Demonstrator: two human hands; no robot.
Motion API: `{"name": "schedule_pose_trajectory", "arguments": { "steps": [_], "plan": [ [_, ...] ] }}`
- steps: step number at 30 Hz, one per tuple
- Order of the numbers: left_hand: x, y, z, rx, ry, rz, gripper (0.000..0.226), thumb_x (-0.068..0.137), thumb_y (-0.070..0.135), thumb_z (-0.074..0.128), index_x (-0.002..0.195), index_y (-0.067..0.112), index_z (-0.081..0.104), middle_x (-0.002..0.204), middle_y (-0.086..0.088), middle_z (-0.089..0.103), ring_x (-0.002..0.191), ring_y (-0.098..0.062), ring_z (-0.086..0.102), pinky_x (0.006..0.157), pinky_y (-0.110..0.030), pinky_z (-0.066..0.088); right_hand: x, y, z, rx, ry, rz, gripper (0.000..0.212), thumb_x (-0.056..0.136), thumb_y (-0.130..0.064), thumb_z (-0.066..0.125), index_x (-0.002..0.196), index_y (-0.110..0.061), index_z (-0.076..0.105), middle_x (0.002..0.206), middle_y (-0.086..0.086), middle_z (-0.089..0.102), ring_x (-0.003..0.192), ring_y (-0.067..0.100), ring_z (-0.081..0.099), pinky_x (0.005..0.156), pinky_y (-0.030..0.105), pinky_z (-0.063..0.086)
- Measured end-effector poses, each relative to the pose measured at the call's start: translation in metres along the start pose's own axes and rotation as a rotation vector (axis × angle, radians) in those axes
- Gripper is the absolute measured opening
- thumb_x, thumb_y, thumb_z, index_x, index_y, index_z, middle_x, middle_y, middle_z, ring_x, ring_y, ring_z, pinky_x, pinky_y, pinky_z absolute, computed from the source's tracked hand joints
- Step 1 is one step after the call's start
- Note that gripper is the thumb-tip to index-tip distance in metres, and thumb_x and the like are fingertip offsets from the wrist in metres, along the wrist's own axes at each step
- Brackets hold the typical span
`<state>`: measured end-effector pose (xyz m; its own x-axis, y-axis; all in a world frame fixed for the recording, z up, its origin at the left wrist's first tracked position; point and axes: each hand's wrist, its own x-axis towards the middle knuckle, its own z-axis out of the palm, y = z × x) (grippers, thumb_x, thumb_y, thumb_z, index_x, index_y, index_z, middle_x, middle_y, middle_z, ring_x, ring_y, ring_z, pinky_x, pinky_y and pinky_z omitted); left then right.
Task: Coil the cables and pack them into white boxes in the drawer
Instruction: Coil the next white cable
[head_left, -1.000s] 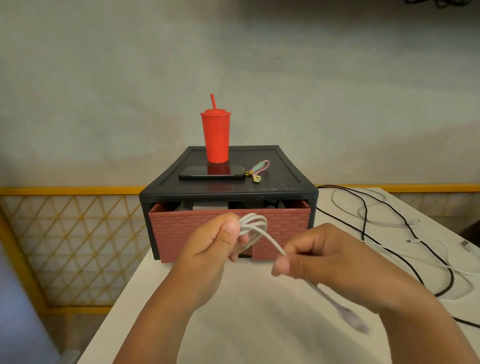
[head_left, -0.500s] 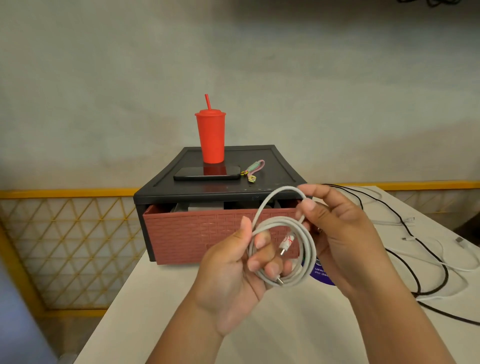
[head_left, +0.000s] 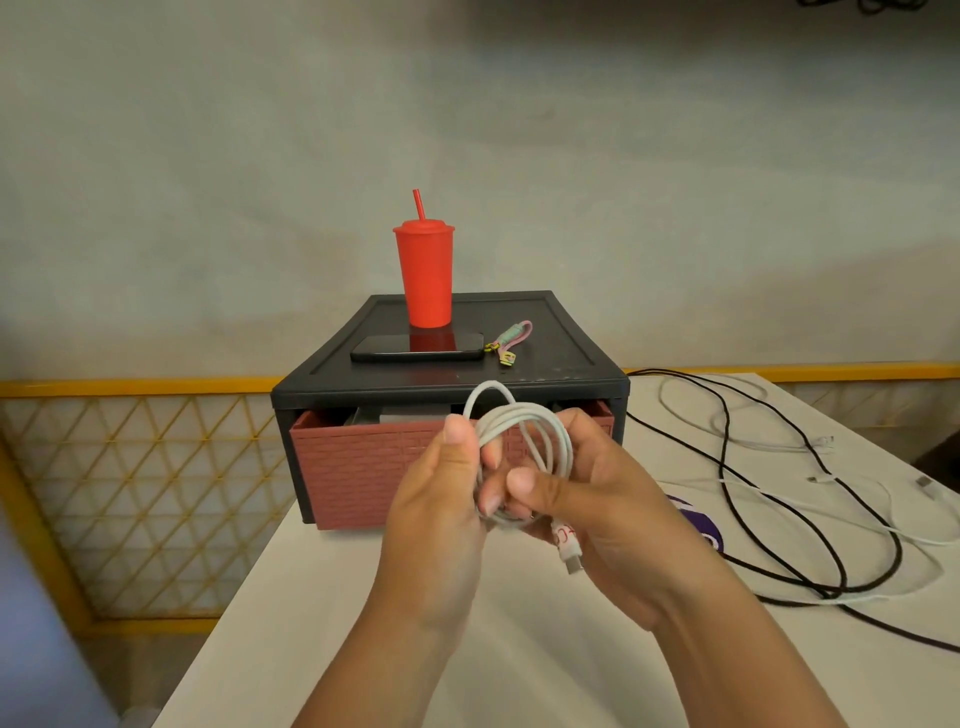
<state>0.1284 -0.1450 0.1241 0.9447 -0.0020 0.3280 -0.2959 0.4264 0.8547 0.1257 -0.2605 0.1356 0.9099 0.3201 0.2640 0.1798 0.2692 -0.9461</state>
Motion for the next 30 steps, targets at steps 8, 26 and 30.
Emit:
{"name": "schedule_pose_trajectory", "arguments": {
  "steps": [8, 26, 30],
  "plan": [
    [0.008, 0.01, -0.013, 0.156, 0.014, 0.148, 0.043, 0.084, 0.052, 0.036, 0.053, 0.028, 0.054, 0.045, 0.008, 0.037, 0.051, -0.011, 0.047, 0.052, -0.031, 0.035, 0.001, 0.002, 0.005, -0.12, 0.104, 0.175, 0.027, 0.08, 0.005, 0.063, 0.095, -0.017, 0.061, 0.087, 0.0, 0.065, 0.068, 0.003, 0.062, 0.057, 0.016, 0.049],
    [0.017, 0.014, -0.033, 0.242, 0.112, 0.265, 0.038, 0.084, 0.047, 0.034, 0.058, 0.026, 0.052, 0.044, 0.007, 0.039, 0.052, -0.009, 0.047, 0.066, -0.026, 0.041, -0.003, -0.008, 0.006, -0.01, 0.023, 0.167, 0.064, 0.053, 0.005, 0.056, 0.105, -0.03, 0.06, 0.094, 0.008, 0.058, 0.06, 0.014, 0.055, 0.049, 0.022, 0.044],
    [0.019, 0.024, -0.036, 0.005, 0.134, 0.156, 0.036, 0.083, 0.044, 0.042, 0.066, 0.014, 0.048, 0.044, 0.008, 0.035, 0.045, -0.009, 0.043, 0.058, -0.023, 0.043, -0.014, -0.024, -0.005, -0.296, -0.064, 0.054, 0.041, 0.057, 0.004, 0.054, 0.073, -0.031, 0.067, 0.068, -0.001, 0.061, 0.05, 0.009, 0.048, 0.049, 0.019, 0.042]
  ]
}}
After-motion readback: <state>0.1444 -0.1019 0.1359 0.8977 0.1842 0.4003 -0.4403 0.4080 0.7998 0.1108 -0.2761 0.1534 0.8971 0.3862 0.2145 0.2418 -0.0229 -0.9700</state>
